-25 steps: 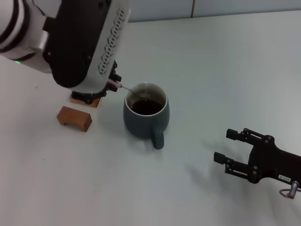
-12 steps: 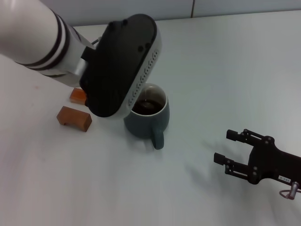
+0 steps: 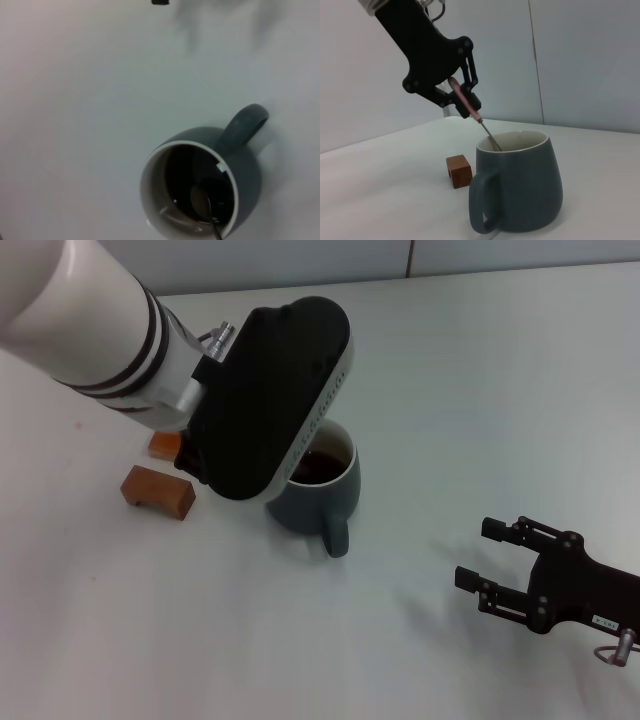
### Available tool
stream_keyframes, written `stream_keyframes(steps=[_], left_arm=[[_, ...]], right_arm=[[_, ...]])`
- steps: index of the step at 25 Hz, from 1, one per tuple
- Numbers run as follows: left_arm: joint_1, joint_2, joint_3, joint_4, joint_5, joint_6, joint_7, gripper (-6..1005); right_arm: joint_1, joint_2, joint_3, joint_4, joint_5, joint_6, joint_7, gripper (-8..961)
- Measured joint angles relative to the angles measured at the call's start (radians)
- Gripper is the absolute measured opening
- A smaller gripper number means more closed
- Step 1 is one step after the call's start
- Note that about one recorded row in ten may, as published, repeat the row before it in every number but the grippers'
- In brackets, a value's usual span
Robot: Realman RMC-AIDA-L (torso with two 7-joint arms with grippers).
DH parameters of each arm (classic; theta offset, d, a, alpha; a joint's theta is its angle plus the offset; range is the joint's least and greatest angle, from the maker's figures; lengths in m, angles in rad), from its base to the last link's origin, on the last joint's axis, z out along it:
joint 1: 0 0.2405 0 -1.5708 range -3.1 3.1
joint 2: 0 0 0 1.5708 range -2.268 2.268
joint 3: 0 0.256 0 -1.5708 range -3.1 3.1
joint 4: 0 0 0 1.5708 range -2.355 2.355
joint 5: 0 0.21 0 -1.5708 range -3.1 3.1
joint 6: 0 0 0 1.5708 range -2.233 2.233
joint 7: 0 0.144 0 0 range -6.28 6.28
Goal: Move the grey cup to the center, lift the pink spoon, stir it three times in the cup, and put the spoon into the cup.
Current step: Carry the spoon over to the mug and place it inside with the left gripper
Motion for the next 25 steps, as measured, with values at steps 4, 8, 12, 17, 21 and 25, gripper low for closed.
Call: stream_keyframes(steps=[4,8,12,17,21,25], left_arm=[[-0.002,0.000,0.030,0.012,0.008,0.024,-0.017,135],[-0.004,0.000,0.047,0.019,0.012,0.031,-0.027,134],[-0.005,0.000,0.080,0.029,0.002,0.024,-0.037,134],[-0.008,-0.001,0.100,0.010,-0.001,-0.047,-0.052,134],[-0.010,-0.001,0.101,0.002,-0.003,-0.060,-0.053,135],[-0.022,-0.001,0.101,-0.035,0.001,-0.083,-0.070,135]], right_arm=[[-0.001,0.000,0.000,0.000,-0.001,0.000,0.000,745],[-0.002,0.000,0.000,0.002,-0.003,0.000,0.000,745],[-0.003,0.000,0.000,0.005,-0.005,0.000,0.000,745],[-0.003,0.000,-0.003,0.008,-0.004,0.000,0.000,745],[-0.003,0.000,-0.002,0.008,-0.003,-0.004,0.000,745],[-0.003,0.000,0.000,0.008,-0.002,-0.005,0.000,745]])
